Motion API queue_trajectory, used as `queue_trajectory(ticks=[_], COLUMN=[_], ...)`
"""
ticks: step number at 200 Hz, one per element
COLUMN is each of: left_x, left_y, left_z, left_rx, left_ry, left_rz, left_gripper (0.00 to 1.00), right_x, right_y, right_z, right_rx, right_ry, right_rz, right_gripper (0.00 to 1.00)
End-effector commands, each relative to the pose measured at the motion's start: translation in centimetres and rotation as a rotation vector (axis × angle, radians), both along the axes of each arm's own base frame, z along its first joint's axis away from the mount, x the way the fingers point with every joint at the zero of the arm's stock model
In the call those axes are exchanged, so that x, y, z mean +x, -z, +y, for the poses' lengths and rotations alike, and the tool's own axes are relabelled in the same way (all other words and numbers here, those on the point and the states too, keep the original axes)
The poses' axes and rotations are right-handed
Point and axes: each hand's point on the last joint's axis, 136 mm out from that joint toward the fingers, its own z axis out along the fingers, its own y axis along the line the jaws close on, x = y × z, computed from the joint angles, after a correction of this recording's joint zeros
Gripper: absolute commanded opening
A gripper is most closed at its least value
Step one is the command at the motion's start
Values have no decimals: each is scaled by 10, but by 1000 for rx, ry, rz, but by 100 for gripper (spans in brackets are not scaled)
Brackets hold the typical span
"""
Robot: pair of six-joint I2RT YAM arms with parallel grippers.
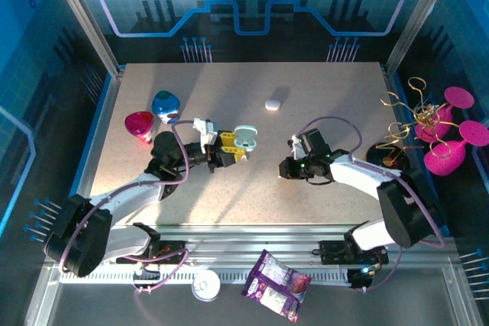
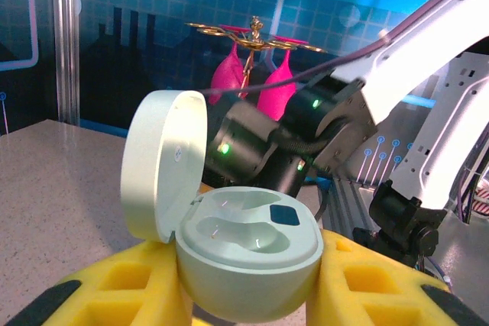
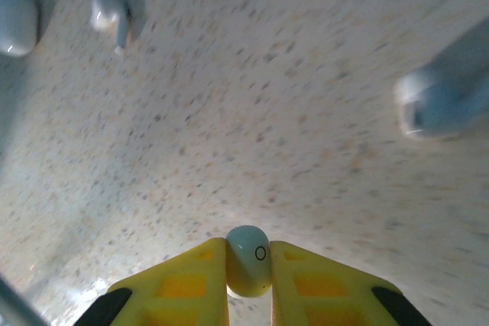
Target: Insert the wireless bluetooth earbuds into the charging case
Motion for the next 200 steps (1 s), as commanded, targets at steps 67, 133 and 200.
queue_trajectory(ticks=[67, 133, 200], left_x=[11, 14, 21], left_y=[1, 4, 10], left_z=[-2, -4, -7], left_rx=[1, 4, -20], left_ry=[-10, -4, 5], left_rz=[-31, -24, -8], left_gripper=[35, 35, 35], right_x=[17, 22, 22], right_y=[-65, -84, -96], right_z=[-89, -80, -67], right_rx=[-523, -587, -523], right_ry=[352, 367, 359], right_rz=[-142, -188, -171], right_gripper=[9, 8, 9])
